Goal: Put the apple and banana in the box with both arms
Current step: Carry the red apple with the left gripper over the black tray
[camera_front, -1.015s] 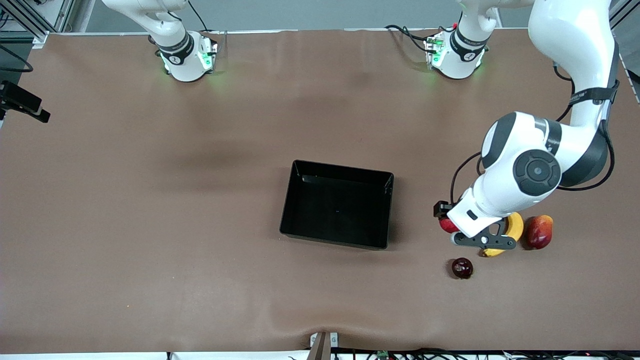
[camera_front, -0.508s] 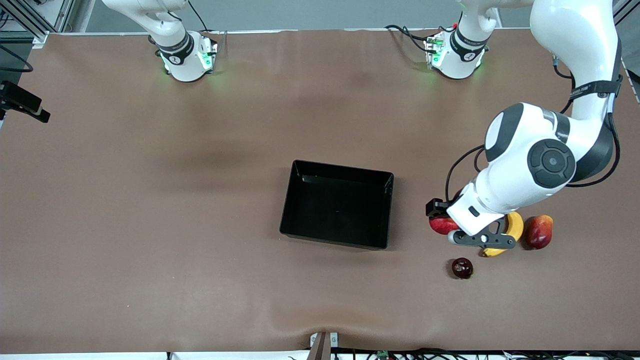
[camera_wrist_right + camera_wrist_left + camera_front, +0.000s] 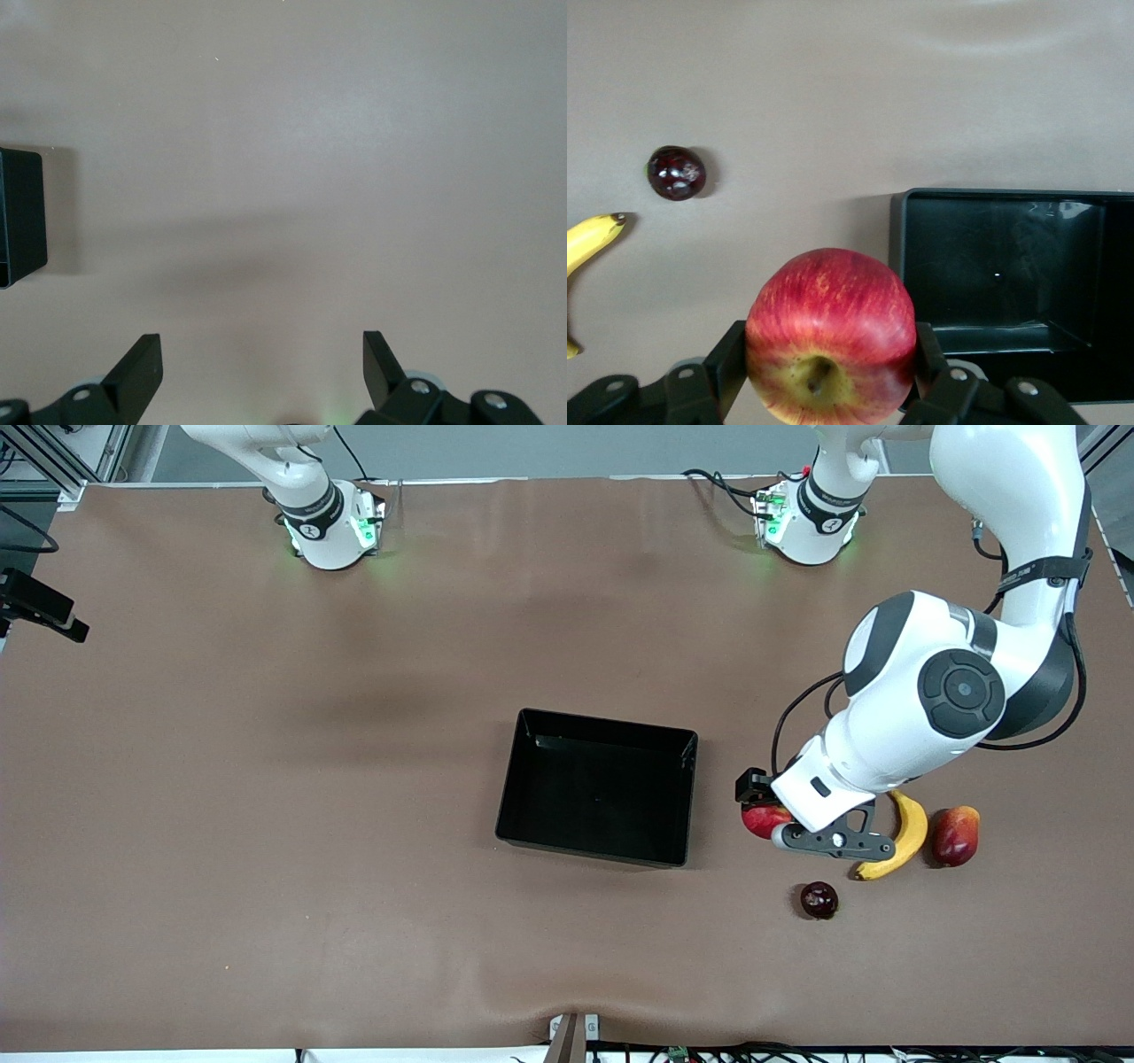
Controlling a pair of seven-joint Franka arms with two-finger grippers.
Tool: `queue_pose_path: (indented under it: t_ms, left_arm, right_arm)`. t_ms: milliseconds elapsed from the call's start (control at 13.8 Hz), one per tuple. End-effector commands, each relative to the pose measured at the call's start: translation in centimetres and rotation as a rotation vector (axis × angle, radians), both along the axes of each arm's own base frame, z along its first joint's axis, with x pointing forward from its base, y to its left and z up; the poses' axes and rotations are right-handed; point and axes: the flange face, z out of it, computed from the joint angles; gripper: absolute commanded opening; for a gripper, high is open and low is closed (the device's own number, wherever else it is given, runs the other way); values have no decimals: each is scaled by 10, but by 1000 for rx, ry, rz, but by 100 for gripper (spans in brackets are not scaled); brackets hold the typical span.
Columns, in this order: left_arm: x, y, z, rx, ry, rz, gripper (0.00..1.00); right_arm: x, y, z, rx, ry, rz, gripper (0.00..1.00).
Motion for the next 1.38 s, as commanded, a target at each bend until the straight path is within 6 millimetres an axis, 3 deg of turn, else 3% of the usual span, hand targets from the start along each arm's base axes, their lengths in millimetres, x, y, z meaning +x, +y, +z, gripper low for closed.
queue_pose_path:
  t_ms: [0,145,290,435,580,798,943,1160,1305]
  left_arm:
    - [-12,-36,11,-19,0,-13,0]
    - [-16,-48,-6,-9,35,-8,0]
    - [-24,-81,-50,12,89,-17,0]
    - [-23,-97,-89,8,112,18,0]
    - [-35,-125,-131,66,143,49,0]
    - [-48,-146,-163,120,145,51,0]
    - [-49,-144,-190,142,175,68,0]
    - [-53,-147,-204,149,191,72,0]
    - [-62,-160,-215,161,203,95,0]
  right_arm:
    - [-1,-1,5,-6,-9,-7,100]
    - [-1,-1,5,-6,-9,-7,100]
    - [-1,-1,5,-6,-9,-7,100]
    - [-1,-1,5,-6,-9,-7,100]
    - [-1,-1,5,-6,-9,-7,100]
    - [-1,-1,5,-6,-9,-7,100]
    - [-1,-2,5,-6,-9,-9,100]
    - [0,-2,4,-6,-7,-8,100]
    - [-1,-2,5,-6,-9,-9,100]
